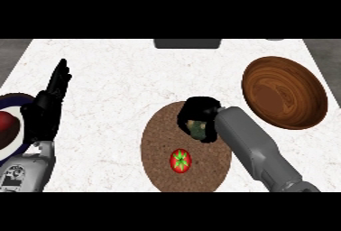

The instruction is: Pick the squash from the placemat and place it in the bowl

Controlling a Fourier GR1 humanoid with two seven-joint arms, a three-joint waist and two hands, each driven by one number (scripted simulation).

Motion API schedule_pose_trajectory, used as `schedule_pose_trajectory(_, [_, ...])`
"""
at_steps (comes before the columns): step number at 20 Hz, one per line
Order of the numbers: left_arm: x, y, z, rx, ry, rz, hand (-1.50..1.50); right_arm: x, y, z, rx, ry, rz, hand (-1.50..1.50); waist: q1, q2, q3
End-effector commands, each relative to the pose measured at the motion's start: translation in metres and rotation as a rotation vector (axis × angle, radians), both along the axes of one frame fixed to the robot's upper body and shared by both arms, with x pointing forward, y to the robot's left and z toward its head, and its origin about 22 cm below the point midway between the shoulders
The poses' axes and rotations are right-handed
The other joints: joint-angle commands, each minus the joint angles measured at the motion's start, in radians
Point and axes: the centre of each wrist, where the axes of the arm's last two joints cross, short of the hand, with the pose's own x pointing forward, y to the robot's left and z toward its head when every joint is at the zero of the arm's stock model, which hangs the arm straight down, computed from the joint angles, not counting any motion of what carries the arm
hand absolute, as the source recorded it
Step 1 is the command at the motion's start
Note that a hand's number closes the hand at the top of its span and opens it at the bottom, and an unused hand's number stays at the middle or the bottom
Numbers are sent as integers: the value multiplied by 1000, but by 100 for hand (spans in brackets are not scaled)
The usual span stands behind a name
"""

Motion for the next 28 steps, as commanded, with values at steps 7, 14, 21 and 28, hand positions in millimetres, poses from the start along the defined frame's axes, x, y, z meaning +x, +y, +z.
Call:
schedule_pose_trajectory(7, [-3, 3, -10, 2, 22, -2, 0, -18, 6, -23, -30, 64, -815, 150, 5, -19, -2])
schedule_pose_trajectory(14, [4, -12, -9, -20, 29, -27, 0, -22, 32, 26, 296, -5, -1120, 150, 23, -27, 2])
schedule_pose_trajectory(21, [5, 3, -8, 8, 35, -2, 0, -49, 86, 97, 546, -157, -1280, 150, -6, -38, -2])
schedule_pose_trajectory(28, [4, 6, -2, 17, 1, 36, 0, -88, 103, 115, 547, -286, -1521, 150, -45, -18, -1])
